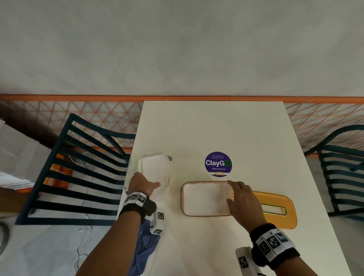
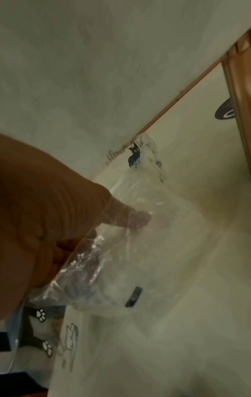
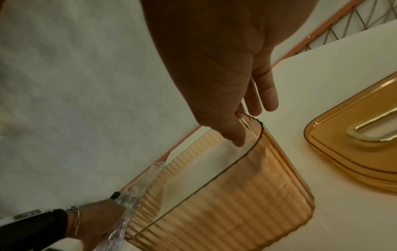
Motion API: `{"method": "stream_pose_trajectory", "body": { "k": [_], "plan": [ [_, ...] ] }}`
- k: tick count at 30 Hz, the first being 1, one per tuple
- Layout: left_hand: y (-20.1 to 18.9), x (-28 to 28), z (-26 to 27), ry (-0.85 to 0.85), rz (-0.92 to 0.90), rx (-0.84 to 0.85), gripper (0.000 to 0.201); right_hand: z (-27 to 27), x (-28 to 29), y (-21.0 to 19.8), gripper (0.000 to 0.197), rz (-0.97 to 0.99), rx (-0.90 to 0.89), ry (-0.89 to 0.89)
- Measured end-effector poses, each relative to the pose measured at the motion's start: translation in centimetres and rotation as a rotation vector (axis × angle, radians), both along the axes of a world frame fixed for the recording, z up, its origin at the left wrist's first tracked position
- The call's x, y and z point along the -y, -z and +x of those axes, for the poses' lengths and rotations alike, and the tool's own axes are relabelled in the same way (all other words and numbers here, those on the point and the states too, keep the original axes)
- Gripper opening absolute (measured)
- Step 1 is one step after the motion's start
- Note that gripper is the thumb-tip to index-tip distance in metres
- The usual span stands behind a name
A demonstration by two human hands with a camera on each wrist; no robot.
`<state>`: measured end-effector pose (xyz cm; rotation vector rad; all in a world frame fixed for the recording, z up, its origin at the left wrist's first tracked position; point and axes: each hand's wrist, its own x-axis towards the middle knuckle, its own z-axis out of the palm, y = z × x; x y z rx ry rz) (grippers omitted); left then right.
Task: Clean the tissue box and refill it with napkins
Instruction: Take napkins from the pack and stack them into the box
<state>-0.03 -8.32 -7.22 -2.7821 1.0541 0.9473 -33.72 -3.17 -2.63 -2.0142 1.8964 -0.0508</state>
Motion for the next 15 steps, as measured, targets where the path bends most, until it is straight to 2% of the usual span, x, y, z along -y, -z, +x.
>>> {"method": "stream_pose_trajectory", "body": {
  "k": [3, 8, 15],
  "plan": [
    [-0.30, 0.14, -0.04, 0.012, 0.023, 0.027, 0.098, 0.15, 0.03, -0.14, 0.066, 0.005, -0.010, 0.000],
    [-0.66, 0.27, -0.45, 0.029, 0.039, 0.045, 0.076, 0.25, 0.01, -0.37, 0.067, 0.014, -0.026, -0.008],
    [-0.80, 0.51, -0.69, 0.007, 0.003, 0.043, 0.083, 0.22, -0.11, -0.43, 0.068, 0.022, -0.028, -0.008]
  ]
}}
